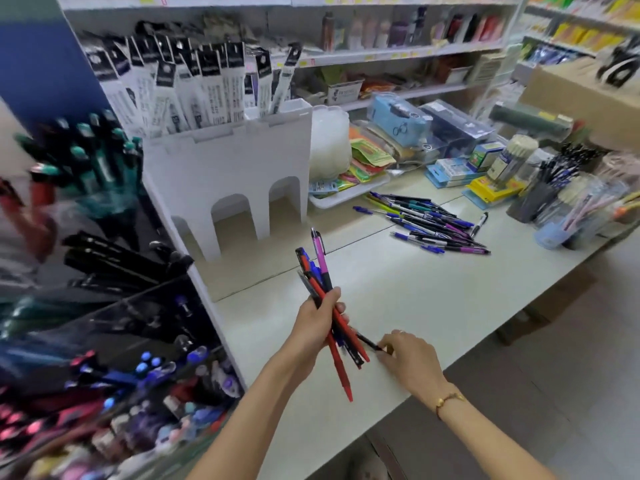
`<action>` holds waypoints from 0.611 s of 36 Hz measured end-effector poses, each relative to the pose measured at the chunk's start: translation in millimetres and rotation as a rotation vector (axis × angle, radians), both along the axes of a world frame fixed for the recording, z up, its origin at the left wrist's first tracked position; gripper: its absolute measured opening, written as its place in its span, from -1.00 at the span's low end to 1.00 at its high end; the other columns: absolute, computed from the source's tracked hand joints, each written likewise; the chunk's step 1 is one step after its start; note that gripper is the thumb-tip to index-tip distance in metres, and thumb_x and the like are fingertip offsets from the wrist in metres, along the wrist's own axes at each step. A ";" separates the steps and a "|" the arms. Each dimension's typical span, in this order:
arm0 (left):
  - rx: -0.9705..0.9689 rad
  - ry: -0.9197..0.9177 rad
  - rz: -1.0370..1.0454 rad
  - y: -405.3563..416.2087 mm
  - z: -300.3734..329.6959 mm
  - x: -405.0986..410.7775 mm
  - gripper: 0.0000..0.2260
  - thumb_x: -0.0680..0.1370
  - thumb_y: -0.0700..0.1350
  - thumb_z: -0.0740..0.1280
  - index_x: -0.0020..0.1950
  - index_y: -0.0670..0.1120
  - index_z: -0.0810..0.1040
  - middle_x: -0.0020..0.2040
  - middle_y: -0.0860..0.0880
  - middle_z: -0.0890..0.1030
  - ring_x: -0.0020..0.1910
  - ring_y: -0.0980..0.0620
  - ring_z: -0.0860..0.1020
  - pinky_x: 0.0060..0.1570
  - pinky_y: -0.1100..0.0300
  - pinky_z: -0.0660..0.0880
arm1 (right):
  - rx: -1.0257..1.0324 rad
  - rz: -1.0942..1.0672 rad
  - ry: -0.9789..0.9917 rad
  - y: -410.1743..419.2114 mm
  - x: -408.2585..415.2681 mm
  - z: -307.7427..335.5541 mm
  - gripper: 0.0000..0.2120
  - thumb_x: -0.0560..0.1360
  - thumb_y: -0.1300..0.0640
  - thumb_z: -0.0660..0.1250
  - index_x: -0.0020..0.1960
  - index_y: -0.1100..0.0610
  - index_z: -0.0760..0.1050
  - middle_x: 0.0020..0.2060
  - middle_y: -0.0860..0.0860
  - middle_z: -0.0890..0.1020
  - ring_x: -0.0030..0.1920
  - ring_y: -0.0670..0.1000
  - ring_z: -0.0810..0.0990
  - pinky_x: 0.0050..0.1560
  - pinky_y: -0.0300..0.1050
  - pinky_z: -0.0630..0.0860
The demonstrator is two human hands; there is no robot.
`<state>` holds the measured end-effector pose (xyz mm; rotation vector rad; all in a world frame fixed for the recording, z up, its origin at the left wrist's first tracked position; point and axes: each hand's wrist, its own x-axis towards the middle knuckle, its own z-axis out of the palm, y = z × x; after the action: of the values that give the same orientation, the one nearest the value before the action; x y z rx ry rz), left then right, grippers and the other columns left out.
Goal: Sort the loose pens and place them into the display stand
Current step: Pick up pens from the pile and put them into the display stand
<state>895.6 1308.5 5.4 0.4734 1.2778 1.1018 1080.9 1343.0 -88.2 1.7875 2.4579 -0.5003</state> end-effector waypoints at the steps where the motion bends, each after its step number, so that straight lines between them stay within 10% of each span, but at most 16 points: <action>1: 0.024 -0.004 -0.006 -6.1 5.9 -0.8 -0.86 0.64 -0.06 0.19 0.00 -0.12 0.41 -0.35 0.03 0.45 -0.40 0.10 0.49 -0.16 0.09 0.60 | -0.054 -0.062 0.077 -9.3 -3.1 3.6 -0.80 0.56 -0.03 0.24 0.07 -0.03 0.59 -0.05 -0.12 0.58 -0.05 -0.08 0.53 -0.15 -0.19 0.40; 8: 0.169 -0.003 0.040 -54.0 45.6 -17.1 -0.87 0.63 -0.05 0.22 -0.03 -0.10 0.42 -0.36 0.06 0.46 -0.37 0.11 0.49 -0.22 0.14 0.57 | -0.343 -0.473 0.797 -49.6 -39.0 57.1 -0.79 0.56 0.10 0.32 0.14 0.19 0.51 -0.14 0.02 0.63 -0.22 -0.09 0.60 -0.33 -0.35 0.46; 22: 0.376 0.114 0.667 -199.1 94.5 -72.8 -0.79 0.62 -0.09 0.21 -0.21 -0.08 0.35 -0.42 0.07 0.41 -0.41 0.09 0.42 -0.27 0.14 0.56 | 0.095 -0.057 1.380 -115.3 -147.0 207.2 -0.81 0.56 0.28 0.29 0.04 0.02 0.40 -0.07 0.03 0.65 -0.07 -0.05 0.67 -0.02 -0.15 0.60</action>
<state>822.8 1109.4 99.9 0.3964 1.3706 1.9186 933.9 1227.6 119.0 1.7988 3.0754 -2.2616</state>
